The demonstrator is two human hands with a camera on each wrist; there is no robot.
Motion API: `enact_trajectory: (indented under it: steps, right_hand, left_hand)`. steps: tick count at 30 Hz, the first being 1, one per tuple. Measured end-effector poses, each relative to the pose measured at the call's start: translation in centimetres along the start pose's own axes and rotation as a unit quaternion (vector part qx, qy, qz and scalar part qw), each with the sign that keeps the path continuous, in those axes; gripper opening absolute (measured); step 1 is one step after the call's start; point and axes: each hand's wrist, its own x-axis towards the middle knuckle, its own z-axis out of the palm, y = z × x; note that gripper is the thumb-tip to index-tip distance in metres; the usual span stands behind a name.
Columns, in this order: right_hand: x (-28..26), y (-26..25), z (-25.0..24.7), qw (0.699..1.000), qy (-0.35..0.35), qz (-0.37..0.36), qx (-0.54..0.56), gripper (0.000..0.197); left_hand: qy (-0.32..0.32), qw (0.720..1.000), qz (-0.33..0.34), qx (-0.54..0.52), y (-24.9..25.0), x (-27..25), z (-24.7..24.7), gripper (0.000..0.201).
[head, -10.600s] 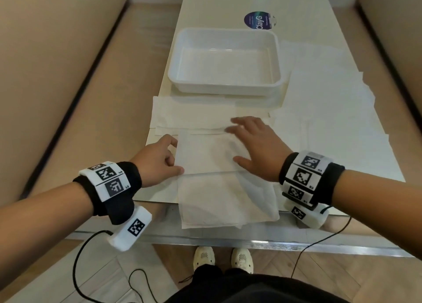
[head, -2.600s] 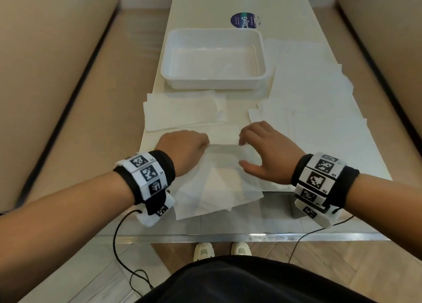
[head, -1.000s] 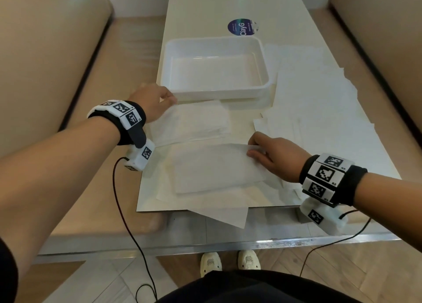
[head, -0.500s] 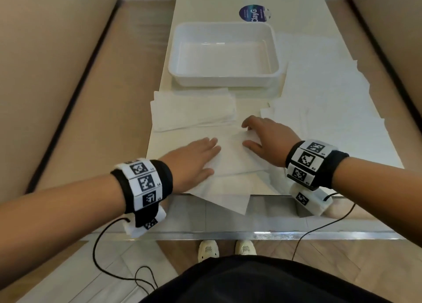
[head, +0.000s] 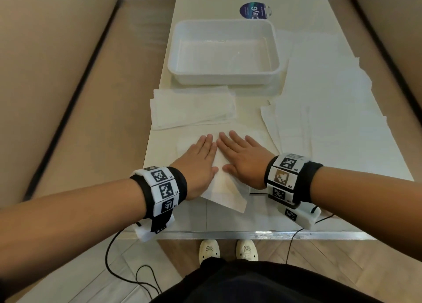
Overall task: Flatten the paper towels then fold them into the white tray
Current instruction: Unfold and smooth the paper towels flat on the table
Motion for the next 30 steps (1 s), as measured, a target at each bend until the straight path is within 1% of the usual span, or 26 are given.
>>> enact_trajectory:
  steps: [4,9,11,17,21,24,26,28,30]
  right_hand:
    - [0.0,0.9,0.6,1.000,0.002,0.000,0.028,0.069]
    - [-0.1,1.8,0.6,0.999,-0.007,0.001,0.032,0.077]
    - [-0.4,2.3,0.4,1.000,-0.017,0.008,0.018,0.081]
    - [-2.3,4.3,0.2,0.998,-0.049,0.025,-0.032,0.087]
    - [-2.8,5.0,0.0,0.995,-0.066,0.029,-0.065,0.095]
    - [-3.0,4.8,-0.7,0.995,-0.061,0.042,-0.072,0.098]
    - [-2.8,3.7,-1.6,0.997,-0.044,0.039,-0.053,0.093]
    - [-1.8,1.7,-2.4,0.999,-0.023,0.010,-0.039,0.081]
    - [-0.5,-0.6,-2.4,1.000,-0.021,-0.011,-0.019,0.070]
  left_hand:
    - [0.012,1.000,-0.016,0.000,-0.2,0.0,0.9,0.065]
    - [0.003,0.999,-0.035,-0.007,-1.2,-0.4,1.1,0.072]
    - [-0.002,0.999,-0.035,-0.004,-1.9,-0.7,1.2,0.074]
    - [-0.036,0.998,-0.040,0.017,-3.7,-2.5,1.1,0.071]
    - [-0.058,0.997,-0.043,0.012,-4.9,-3.4,0.9,0.069]
    - [-0.072,0.996,-0.061,-0.007,-5.4,-4.0,0.3,0.069]
    - [-0.063,0.996,-0.052,-0.026,-4.8,-4.1,-0.7,0.068]
    - [-0.042,0.998,-0.019,-0.031,-3.2,-3.4,-1.6,0.068]
    - [-0.032,0.999,0.003,-0.035,-1.5,-2.3,-1.8,0.068]
